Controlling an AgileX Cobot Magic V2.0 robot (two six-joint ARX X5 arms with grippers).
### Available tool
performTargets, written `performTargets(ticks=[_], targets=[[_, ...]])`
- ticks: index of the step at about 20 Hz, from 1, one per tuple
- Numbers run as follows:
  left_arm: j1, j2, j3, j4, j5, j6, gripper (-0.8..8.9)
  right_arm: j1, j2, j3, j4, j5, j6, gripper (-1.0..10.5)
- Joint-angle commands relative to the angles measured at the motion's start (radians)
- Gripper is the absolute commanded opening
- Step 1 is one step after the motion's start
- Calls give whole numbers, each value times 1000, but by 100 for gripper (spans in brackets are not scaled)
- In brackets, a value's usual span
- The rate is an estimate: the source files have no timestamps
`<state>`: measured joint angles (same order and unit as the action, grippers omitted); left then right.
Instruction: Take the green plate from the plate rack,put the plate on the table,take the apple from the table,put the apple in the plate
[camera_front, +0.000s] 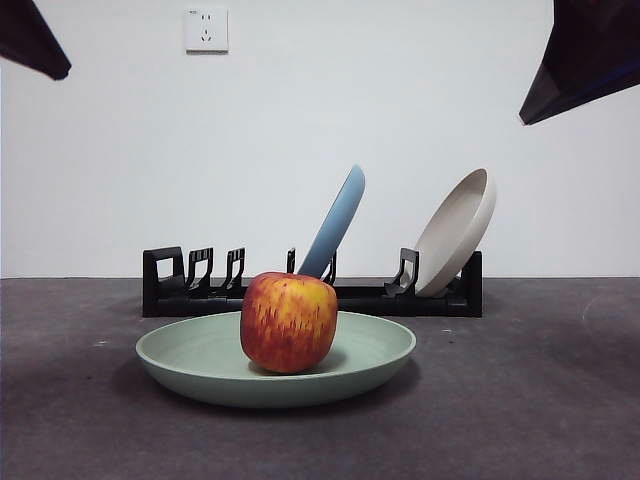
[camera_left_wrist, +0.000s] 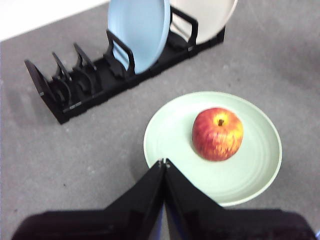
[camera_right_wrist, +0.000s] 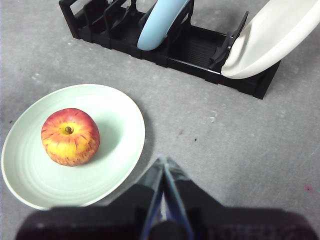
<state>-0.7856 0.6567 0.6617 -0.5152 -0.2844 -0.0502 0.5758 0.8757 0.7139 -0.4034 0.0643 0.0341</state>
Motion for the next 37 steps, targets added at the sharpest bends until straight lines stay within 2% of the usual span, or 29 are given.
performTargets(ticks=[1,8,10,12,14,17,19,23,28,33,37], targets=[[2,-3,-5,0,0,-10,-3,0,-1,-8,6,3,10,1],[2,-3,-5,-13,1,-8,-3,0,-1,-8,6,3,10,1],[32,-60,-8,-22,-11,22,-3,0,-1,-8,6,3,10,1],[116,-132,-26,0,34,27,-3,0,-1,-8,6,3,10,1],[243,-217,-94,82,88,27,-3,0,-2,-8,6,6,10,1],[442,-355,-261,251,114,27,-3,0,-2,-8,6,6,10,1],[563,-440,-373,315,166,27,-3,0,-2,-8,6,7,10,1],[713,-546,-531,344,188,27,-3,0,-2,-8,6,7,10,1],[784,-620,-637,364,189,24,-3,0,-2,-8,6,7,10,1],[801,-637,-658,331,190,24,-3,0,-2,-8,6,7,10,1],[801,-653,-658,334,242,5,-3,0,-2,-8,6,7,10,1]])
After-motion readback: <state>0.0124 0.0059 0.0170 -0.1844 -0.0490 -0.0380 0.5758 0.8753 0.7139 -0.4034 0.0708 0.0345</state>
